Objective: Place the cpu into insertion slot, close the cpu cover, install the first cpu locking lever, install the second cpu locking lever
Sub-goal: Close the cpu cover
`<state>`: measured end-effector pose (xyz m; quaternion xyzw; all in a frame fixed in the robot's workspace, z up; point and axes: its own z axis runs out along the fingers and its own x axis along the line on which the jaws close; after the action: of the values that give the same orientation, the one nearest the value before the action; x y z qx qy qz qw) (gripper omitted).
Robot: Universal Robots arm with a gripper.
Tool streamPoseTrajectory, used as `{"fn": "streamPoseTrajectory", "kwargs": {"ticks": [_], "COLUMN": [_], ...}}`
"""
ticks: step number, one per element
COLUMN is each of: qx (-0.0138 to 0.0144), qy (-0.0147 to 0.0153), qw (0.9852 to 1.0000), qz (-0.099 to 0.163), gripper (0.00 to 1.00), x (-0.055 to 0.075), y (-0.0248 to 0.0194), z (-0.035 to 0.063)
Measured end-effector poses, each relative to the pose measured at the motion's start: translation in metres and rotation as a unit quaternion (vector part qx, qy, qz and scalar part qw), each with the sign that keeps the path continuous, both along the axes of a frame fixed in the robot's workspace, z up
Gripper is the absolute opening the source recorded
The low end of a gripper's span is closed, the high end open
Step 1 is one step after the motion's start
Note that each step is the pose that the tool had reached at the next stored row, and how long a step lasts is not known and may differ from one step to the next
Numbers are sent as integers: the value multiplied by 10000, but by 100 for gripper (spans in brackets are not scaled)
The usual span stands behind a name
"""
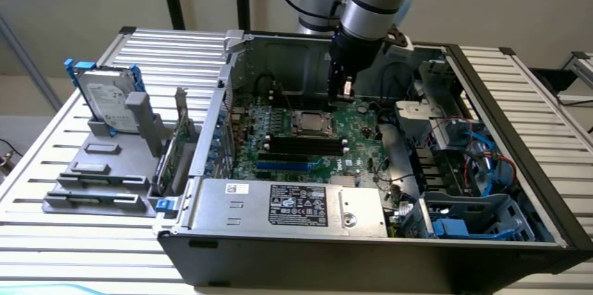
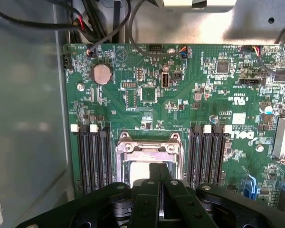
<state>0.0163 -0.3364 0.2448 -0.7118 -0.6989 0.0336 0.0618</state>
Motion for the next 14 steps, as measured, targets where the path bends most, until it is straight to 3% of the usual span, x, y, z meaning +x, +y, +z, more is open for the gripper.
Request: {"fn": "streamPoseTrajectory", "kwargs": {"ticks": [9,14], "qx": [0,1], "qy": [134,192], "qw": [9999,9998], "qz": [6,10], "gripper": [11,11], "x": [-169,-281], "y": [-33,-55], "z": [-32,-59]}}
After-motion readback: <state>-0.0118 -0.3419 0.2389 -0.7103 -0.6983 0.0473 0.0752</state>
